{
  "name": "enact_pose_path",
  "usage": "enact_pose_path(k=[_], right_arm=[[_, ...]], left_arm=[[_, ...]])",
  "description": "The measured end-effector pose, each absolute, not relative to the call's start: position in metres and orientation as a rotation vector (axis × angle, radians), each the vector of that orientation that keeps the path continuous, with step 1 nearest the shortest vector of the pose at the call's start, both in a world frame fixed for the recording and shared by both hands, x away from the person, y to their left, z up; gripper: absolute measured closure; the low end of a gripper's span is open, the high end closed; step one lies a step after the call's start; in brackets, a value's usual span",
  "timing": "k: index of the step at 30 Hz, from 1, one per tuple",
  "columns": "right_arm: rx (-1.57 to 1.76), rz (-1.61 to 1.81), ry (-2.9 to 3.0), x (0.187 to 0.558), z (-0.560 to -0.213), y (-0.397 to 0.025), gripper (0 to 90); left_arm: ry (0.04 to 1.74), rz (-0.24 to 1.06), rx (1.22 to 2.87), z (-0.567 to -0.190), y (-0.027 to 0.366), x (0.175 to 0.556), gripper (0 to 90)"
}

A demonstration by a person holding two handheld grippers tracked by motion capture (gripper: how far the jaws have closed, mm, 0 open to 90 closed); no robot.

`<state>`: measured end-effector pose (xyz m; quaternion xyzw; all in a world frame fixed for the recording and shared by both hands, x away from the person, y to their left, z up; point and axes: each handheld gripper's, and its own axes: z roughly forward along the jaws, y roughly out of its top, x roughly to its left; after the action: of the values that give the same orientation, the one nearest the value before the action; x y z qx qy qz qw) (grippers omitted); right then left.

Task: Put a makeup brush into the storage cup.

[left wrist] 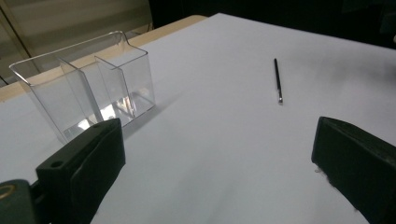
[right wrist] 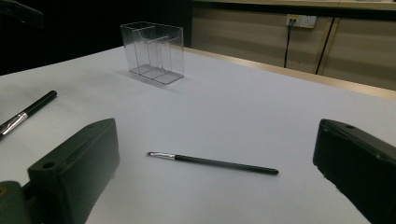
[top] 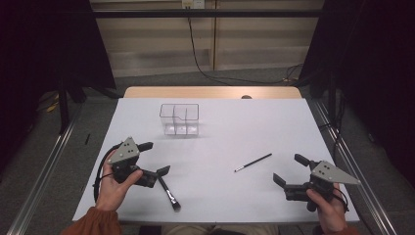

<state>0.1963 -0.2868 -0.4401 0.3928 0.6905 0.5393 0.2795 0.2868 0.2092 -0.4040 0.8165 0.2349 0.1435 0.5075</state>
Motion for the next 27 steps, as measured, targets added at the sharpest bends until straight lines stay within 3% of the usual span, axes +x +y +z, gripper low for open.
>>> enact_pose_path(k=[27], right_arm=[[1.045, 1.442, 1.87, 0.197, -0.44, -0.284, 0.0]], left_arm=[[0.428, 0.177, 2.389, -0.4, 0.203, 0.303, 3.9]])
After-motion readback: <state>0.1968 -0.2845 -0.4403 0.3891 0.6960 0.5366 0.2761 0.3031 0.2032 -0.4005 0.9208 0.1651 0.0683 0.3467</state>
